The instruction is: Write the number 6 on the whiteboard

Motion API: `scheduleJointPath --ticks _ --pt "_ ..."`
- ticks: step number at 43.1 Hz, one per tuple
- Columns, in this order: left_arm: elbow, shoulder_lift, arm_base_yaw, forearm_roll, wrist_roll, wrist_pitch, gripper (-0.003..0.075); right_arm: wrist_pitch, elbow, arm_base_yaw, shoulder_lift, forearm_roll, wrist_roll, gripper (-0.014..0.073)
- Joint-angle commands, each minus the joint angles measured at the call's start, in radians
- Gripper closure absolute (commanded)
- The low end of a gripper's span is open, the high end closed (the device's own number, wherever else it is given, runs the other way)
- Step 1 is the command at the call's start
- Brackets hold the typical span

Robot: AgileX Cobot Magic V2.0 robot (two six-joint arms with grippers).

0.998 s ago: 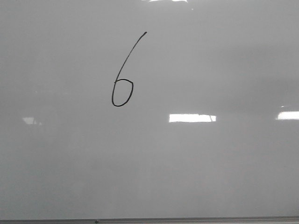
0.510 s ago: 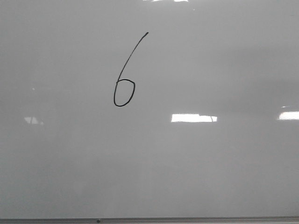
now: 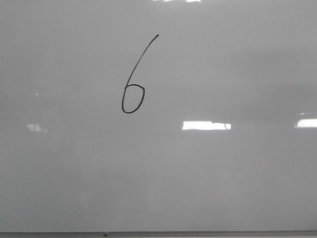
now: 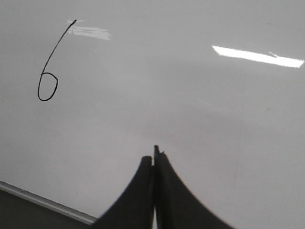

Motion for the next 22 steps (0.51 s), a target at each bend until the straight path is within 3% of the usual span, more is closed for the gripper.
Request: scheduleJointPath --ticks 1,11,22 --pt "-0.037 -0.016 -0.008 -0.005 -0.006 -0.089 0.0216 -0.07 -0.028 -0.005 0.0 0.019 -0.003 0.0662" --pt "-0.035 -0.07 -0.004 -0.005 -0.006 -0.049 0.0215 -0.07 -0.028 -0.005 0.0 0.019 -0.003 0.0662" --pt "0.026 -0.269 -0.004 -0.005 -0.006 0.035 0.0216 -0.086 -0.028 -0.005 -0.005 0.019 -0.003 0.0662"
